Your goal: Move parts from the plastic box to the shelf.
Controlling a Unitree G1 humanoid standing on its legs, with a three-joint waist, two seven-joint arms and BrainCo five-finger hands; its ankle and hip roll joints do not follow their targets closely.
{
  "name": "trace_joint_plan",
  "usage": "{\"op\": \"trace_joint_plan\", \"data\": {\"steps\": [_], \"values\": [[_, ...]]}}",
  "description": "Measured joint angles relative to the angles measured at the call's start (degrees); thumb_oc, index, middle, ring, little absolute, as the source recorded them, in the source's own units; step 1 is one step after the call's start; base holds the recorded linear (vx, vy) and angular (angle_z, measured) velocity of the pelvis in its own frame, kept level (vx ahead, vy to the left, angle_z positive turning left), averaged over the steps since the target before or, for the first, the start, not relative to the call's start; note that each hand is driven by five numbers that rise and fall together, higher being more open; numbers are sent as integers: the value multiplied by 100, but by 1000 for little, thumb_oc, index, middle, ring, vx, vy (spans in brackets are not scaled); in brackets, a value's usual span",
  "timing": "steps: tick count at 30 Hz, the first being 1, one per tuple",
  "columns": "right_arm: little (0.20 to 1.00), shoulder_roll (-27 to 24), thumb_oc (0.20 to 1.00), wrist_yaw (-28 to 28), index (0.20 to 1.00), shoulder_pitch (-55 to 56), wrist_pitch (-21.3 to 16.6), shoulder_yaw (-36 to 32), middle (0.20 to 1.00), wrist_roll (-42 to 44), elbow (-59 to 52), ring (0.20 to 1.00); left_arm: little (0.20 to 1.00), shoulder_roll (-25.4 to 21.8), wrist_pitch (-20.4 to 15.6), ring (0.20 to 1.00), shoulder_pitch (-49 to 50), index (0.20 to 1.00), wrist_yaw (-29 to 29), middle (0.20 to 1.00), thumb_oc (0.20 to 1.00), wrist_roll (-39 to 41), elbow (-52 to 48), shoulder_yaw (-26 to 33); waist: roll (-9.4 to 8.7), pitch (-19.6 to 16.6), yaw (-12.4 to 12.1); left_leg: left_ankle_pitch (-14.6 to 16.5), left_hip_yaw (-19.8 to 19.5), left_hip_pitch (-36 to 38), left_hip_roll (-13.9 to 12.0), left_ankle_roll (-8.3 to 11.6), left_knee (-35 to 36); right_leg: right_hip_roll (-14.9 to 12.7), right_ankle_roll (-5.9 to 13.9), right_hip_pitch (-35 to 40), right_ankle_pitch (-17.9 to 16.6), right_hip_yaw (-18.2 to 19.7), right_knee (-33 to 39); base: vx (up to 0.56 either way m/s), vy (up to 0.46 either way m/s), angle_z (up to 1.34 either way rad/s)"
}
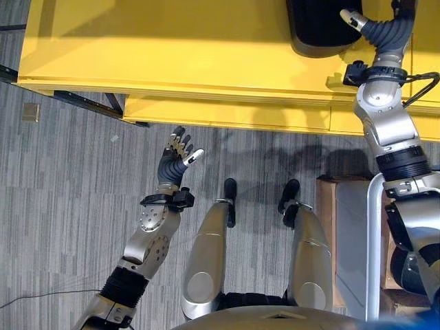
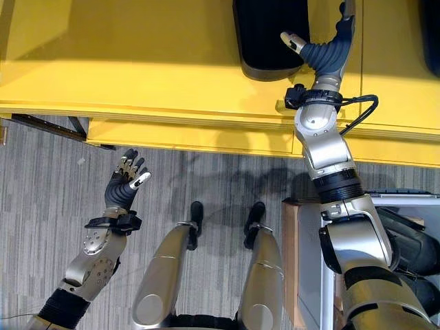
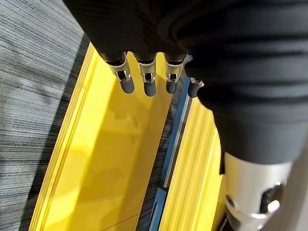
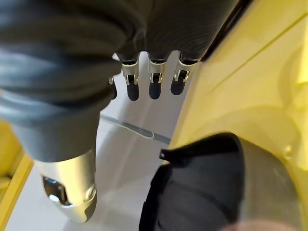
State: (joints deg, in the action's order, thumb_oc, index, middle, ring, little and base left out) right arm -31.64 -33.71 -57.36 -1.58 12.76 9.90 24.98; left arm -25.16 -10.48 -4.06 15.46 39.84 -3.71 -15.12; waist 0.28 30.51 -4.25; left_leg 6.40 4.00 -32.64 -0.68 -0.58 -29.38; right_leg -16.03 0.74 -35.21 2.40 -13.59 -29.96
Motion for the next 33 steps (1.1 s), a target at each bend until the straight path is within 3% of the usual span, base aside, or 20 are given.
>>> {"op": "trace_joint_plan", "data": {"steps": [17, 33], "values": [[1000, 237, 1000, 203, 1000, -550, 11, 357, 1000, 464, 1043, 1000, 1000, 0, -1, 1000, 85, 1000, 1, 1000, 1000, 3, 0, -9, 4, 2, -112, 45, -58, -61, -4, 58, -71, -10, -21, -26, 60, -42, -63, 1, 1, 0], [1000, 485, 1000, 278, 1000, -548, -12, 367, 1000, 796, 1008, 1000, 1000, 8, -2, 1000, 79, 1000, 108, 1000, 1000, 5, 3, -14, 26, 9, -148, 127, -162, -146, -25, 62, -200, -25, -43, -62, 211, -142, -249, 12, 2, 2]]}}
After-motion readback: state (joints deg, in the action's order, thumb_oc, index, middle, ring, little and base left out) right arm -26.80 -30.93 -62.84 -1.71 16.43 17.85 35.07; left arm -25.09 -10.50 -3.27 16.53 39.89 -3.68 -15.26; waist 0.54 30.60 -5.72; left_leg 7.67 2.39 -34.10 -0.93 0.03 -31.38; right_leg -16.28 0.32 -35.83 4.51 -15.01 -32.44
